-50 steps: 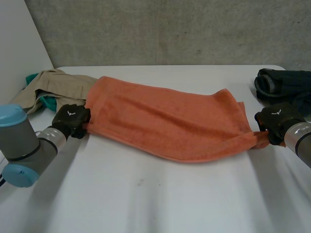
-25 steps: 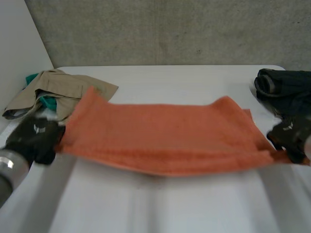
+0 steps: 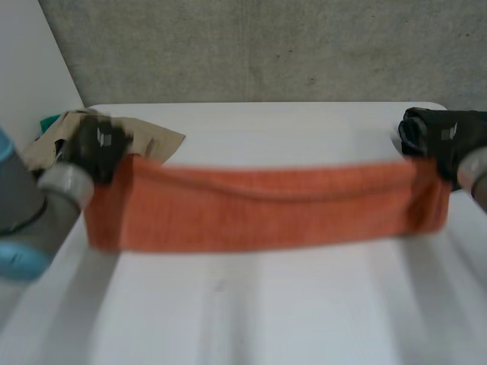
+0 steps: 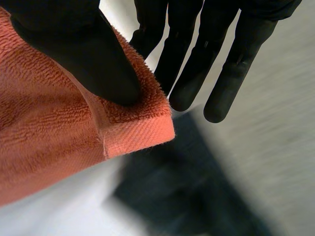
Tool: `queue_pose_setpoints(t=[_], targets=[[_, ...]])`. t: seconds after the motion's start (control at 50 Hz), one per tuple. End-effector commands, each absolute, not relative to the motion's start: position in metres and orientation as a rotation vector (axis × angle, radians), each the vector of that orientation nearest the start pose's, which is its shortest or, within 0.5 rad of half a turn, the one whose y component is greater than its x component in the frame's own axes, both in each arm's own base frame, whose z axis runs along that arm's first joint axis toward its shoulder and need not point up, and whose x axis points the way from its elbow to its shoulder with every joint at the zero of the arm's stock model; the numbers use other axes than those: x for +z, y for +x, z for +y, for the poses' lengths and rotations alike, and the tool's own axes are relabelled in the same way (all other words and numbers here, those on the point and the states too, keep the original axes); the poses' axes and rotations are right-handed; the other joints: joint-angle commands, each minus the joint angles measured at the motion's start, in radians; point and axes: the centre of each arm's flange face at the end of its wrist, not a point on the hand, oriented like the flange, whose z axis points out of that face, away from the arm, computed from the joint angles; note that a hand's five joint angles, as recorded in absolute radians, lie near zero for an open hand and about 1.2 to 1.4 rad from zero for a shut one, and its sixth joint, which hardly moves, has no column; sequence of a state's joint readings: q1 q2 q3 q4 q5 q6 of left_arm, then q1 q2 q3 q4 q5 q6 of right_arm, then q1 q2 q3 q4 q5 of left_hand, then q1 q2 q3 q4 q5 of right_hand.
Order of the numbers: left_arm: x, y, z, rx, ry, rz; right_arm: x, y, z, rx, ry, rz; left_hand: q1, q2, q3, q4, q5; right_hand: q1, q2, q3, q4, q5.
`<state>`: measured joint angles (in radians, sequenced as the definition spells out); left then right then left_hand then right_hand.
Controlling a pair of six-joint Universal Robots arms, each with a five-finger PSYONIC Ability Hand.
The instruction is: Fold the laundry.
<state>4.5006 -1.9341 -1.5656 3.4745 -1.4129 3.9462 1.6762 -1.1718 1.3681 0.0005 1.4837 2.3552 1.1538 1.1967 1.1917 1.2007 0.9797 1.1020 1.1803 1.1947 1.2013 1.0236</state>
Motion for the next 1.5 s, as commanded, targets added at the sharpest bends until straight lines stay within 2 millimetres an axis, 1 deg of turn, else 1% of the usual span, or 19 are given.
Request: queue_pose_setpoints(t=[0.02, 0.08, 0.12, 0.22, 0.24, 0.3, 0.38, 0.48, 0.54, 0.62, 0.66, 0.76, 0.84, 0.98, 1.06, 1.18, 1.32, 1.46, 1.5], targets=[[0.345, -0.239, -0.387, -2.405, 0.698, 1.174, 0.330, 0.192, -0.403, -2.879, -0.723, 1.814, 0.242, 0.200, 0.205, 0.196, 0.242, 0.294, 0.216, 0.202, 0.195, 0.198], [0.371, -0.231, -0.391, -2.499, 0.552, 1.082, 0.356, 0.192, -0.409, -3.029, -0.529, 1.524, 0.242, 0.200, 0.205, 0.196, 0.242, 0.294, 0.216, 0.202, 0.195, 0.198], [0.383, -0.227, -0.392, -2.568, 0.473, 1.045, 0.358, 0.191, -0.412, -3.052, -0.491, 1.464, 0.242, 0.200, 0.205, 0.196, 0.242, 0.294, 0.216, 0.202, 0.195, 0.198], [0.352, -0.228, -0.390, -2.541, 0.521, 1.230, 0.349, 0.195, -0.413, -2.995, -0.543, 1.513, 0.242, 0.200, 0.205, 0.196, 0.242, 0.294, 0.216, 0.202, 0.195, 0.198], [0.333, -0.227, -0.387, -2.494, 0.558, 1.323, 0.338, 0.195, -0.414, -2.941, -0.574, 1.590, 0.242, 0.200, 0.205, 0.196, 0.242, 0.294, 0.216, 0.202, 0.195, 0.198], [0.311, -0.224, -0.377, -2.434, 0.602, 1.437, 0.321, 0.197, -0.413, -2.828, -0.644, 1.718, 0.242, 0.200, 0.205, 0.196, 0.242, 0.294, 0.216, 0.202, 0.195, 0.198], [0.265, -0.220, -0.356, -2.322, 0.684, 1.618, 0.283, 0.199, -0.402, -2.506, -0.807, 1.996, 0.242, 0.200, 0.205, 0.196, 0.242, 0.294, 0.216, 0.202, 0.195, 0.198], [0.205, -0.216, -0.324, -2.167, 0.811, 1.836, 0.206, 0.201, -0.379, -1.966, -1.072, 2.346, 0.242, 0.200, 0.205, 0.196, 0.242, 0.294, 0.216, 0.202, 0.195, 0.198], [0.181, -0.215, -0.310, -2.107, 0.870, 1.926, 0.174, 0.199, -0.365, -1.747, -1.208, 2.462, 0.242, 0.200, 0.205, 0.196, 0.242, 0.294, 0.216, 0.202, 0.195, 0.198], [0.169, -0.214, -0.302, -2.072, 0.898, 1.973, 0.157, 0.196, -0.362, -1.669, -1.251, 2.500, 0.242, 0.200, 0.205, 0.196, 0.242, 0.294, 0.216, 0.202, 0.195, 0.198], [0.168, -0.214, -0.301, -2.066, 0.896, 1.978, 0.156, 0.193, -0.364, -1.668, -1.225, 2.511, 0.242, 0.200, 0.205, 0.196, 0.242, 0.294, 0.216, 0.202, 0.195, 0.198], [0.173, -0.213, -0.301, -2.077, 0.889, 1.965, 0.162, 0.178, -0.372, -1.705, -1.066, 2.542, 0.242, 0.200, 0.205, 0.196, 0.242, -0.499, -0.577, -0.591, -0.598, -0.595], [0.185, -0.214, -0.299, -2.115, 0.875, 1.928, 0.169, 0.173, -0.372, -1.736, -1.018, 2.541, 0.242, 0.200, 0.205, 0.196, 0.242, -0.693, -0.772, -0.786, -0.793, -0.790], [0.192, -0.216, -0.297, -2.157, 0.844, 1.943, 0.183, 0.156, -0.360, -1.750, -0.985, 2.578, 0.242, 0.200, 0.205, 0.196, 0.242, -0.650, -0.728, -0.743, -0.749, -0.746], [0.194, -0.217, -0.295, -2.180, 0.819, 1.968, 0.195, 0.154, -0.337, -1.748, -1.002, 2.575, 0.242, 0.200, 0.205, 0.196, 0.242, -0.533, -0.611, -0.625, -0.632, -0.629], [0.196, -0.217, -0.295, -2.199, 0.798, 1.985, 0.182, 0.154, -0.309, -1.645, -1.108, 2.580, 0.242, 0.200, 0.205, 0.196, 0.242, -0.380, -0.458, -0.473, -0.479, -0.476], [0.198, -0.220, -0.294, -2.219, 0.801, 1.989, 0.166, 0.164, -0.286, -1.561, -1.167, 2.474, 0.242, 0.200, 0.205, 0.196, 0.242, -0.526, -0.604, -0.619, -0.625, -0.622], [0.214, -0.227, -0.295, -2.281, 0.791, 1.957, 0.164, 0.177, -0.289, -1.611, -0.875, 2.393, 0.242, 0.200, 0.205, 0.196, 0.242, -0.753, -0.831, -0.845, -0.852, -0.849], [0.224, -0.230, -0.293, -2.307, 0.792, 1.951, 0.166, 0.197, -0.282, -1.596, -0.753, 2.310, 0.242, 0.200, 0.205, 0.196, 0.242, -0.800, -0.878, -0.892, -0.899, -0.896]])
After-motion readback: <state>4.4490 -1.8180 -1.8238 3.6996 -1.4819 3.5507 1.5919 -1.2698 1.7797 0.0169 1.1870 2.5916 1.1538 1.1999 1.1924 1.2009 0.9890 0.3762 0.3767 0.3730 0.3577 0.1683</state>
